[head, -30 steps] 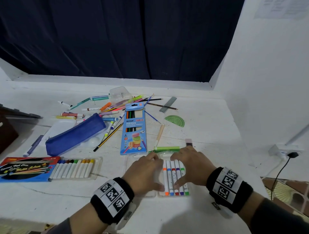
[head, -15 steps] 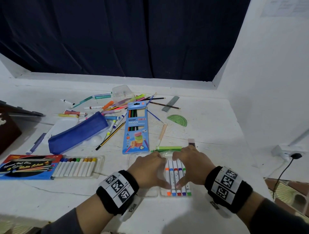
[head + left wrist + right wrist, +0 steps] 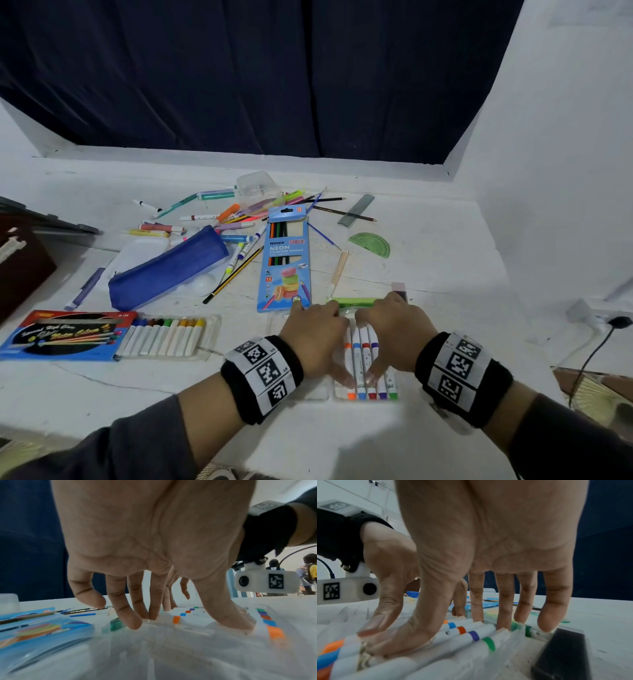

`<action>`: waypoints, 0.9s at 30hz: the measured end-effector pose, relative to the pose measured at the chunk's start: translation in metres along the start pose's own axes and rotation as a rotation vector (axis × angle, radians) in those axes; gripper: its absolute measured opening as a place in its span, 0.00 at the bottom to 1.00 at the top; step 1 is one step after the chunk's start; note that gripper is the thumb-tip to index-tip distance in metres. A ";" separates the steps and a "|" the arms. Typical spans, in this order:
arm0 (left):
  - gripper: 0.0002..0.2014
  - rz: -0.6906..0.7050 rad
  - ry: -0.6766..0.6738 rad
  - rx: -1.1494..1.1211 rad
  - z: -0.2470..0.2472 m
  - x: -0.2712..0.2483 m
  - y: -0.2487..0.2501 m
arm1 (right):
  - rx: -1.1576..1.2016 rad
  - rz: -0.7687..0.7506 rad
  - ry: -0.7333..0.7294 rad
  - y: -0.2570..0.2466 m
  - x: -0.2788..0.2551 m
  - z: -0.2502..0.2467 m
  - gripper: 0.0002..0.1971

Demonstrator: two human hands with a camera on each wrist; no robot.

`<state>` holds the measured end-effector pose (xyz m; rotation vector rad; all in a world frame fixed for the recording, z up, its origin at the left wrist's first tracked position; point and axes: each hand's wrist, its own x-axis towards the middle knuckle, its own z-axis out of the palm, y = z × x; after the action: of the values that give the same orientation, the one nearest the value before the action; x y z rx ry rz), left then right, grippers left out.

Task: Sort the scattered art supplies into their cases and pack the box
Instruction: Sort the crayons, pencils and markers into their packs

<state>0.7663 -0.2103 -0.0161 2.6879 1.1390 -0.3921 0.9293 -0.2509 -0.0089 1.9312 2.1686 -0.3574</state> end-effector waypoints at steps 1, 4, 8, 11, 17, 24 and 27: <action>0.39 0.002 -0.003 0.011 -0.002 0.000 0.001 | -0.005 0.004 0.002 -0.001 0.000 0.000 0.40; 0.37 -0.021 -0.019 -0.015 -0.005 -0.003 0.001 | -0.017 0.002 -0.004 -0.001 0.001 -0.003 0.41; 0.31 -0.067 0.128 -0.184 -0.008 -0.015 -0.005 | 0.036 -0.021 -0.029 0.001 -0.002 -0.006 0.43; 0.30 -0.112 0.248 -0.354 -0.015 -0.032 -0.023 | 0.105 -0.005 0.030 0.003 -0.004 -0.011 0.39; 0.26 -0.191 0.327 -0.428 -0.010 -0.075 -0.066 | 0.312 -0.063 0.402 -0.027 0.005 -0.026 0.21; 0.25 -0.278 0.453 -0.691 0.006 -0.112 -0.144 | 0.552 -0.086 0.491 -0.089 0.052 -0.027 0.10; 0.23 -0.309 0.526 -0.762 0.005 -0.128 -0.200 | 0.582 -0.059 0.437 -0.116 0.077 -0.036 0.08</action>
<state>0.5348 -0.1606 0.0041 1.9692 1.4529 0.6333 0.8051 -0.1798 0.0047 2.4366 2.6142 -0.6984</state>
